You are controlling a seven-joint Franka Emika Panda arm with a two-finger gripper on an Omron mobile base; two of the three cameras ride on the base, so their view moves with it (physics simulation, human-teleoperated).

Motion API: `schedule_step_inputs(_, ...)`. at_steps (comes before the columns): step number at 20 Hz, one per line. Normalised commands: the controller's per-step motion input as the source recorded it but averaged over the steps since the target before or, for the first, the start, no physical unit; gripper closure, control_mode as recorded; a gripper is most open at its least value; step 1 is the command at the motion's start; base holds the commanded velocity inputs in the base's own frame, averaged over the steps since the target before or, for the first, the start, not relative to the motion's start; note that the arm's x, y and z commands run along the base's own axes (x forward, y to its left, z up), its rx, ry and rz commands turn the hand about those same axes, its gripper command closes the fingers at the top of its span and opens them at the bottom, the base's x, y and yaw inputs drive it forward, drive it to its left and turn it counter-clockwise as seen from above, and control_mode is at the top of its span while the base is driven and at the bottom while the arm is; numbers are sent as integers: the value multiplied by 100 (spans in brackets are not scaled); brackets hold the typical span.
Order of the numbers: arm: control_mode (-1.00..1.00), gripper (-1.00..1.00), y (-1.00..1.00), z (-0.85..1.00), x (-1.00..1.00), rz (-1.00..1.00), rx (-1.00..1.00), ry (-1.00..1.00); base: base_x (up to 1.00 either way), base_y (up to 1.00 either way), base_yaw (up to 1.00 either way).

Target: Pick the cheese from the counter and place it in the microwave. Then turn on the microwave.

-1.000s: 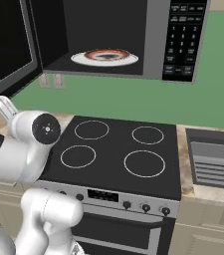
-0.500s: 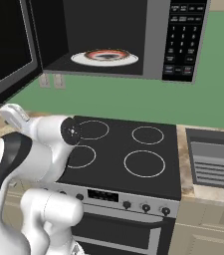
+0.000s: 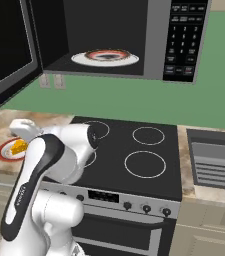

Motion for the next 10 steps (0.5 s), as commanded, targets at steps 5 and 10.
schedule_step_inputs(5,-100,-100,0,-31,18,23,0,-34,0,0,0)
schedule_step_inputs(10,-100,-100,5,-22,18,10,0,-36,0,0,0)
